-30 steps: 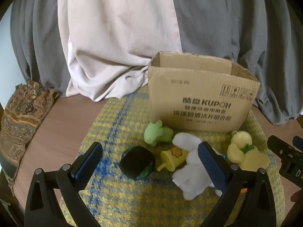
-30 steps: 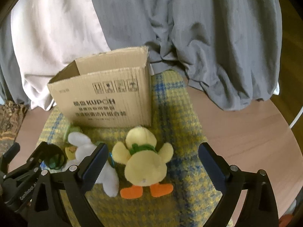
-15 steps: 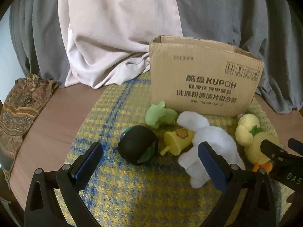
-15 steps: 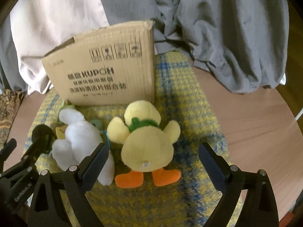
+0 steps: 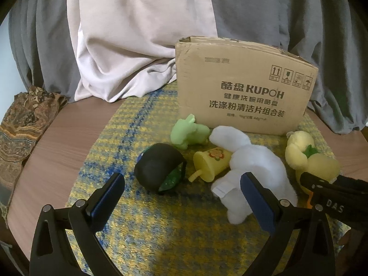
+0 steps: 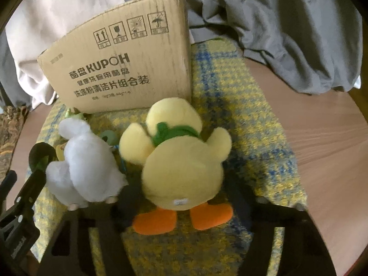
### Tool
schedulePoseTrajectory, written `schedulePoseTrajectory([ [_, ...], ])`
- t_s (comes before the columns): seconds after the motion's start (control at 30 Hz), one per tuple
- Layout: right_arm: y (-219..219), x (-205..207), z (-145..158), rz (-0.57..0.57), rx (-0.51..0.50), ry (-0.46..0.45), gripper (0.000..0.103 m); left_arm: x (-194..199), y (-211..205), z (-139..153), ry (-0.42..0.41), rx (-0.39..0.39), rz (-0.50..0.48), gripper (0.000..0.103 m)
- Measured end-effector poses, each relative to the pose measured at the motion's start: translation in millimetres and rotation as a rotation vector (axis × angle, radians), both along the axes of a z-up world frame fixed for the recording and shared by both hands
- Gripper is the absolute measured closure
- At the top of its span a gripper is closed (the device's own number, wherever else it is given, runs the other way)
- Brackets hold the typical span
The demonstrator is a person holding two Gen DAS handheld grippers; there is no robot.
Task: Organize objects
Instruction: 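Grasp the yellow duck plush with the right gripper while the left gripper grasps the white plush, then lift the duck and white plush over the cardboard box and release both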
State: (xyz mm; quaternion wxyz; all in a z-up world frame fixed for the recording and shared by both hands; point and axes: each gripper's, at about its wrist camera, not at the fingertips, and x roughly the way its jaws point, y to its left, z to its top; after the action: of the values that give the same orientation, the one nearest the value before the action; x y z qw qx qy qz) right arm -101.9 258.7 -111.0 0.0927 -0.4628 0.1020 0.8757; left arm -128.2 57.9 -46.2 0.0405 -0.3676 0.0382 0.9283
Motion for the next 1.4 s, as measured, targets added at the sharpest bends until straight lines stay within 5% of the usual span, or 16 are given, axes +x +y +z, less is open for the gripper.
schedulePoseTrajectory([
  [0.63,45.0,37.2,30.0,-0.119,0.062,0.087,0.048,-5.6,52.2,-10.9,-0.056,0.042,-0.086,0.0],
  [1.1,68.8,38.0,22.1,-0.139,0.029,0.071,0.048,-27.0,74.2,-46.5,-0.141,0.037,-0.07,0.0],
  [1.4,69.2,37.2,21.5,-0.134,0.028,0.073,0.048,-24.4,75.8,-43.3,-0.125,0.036,-0.082,0.013],
])
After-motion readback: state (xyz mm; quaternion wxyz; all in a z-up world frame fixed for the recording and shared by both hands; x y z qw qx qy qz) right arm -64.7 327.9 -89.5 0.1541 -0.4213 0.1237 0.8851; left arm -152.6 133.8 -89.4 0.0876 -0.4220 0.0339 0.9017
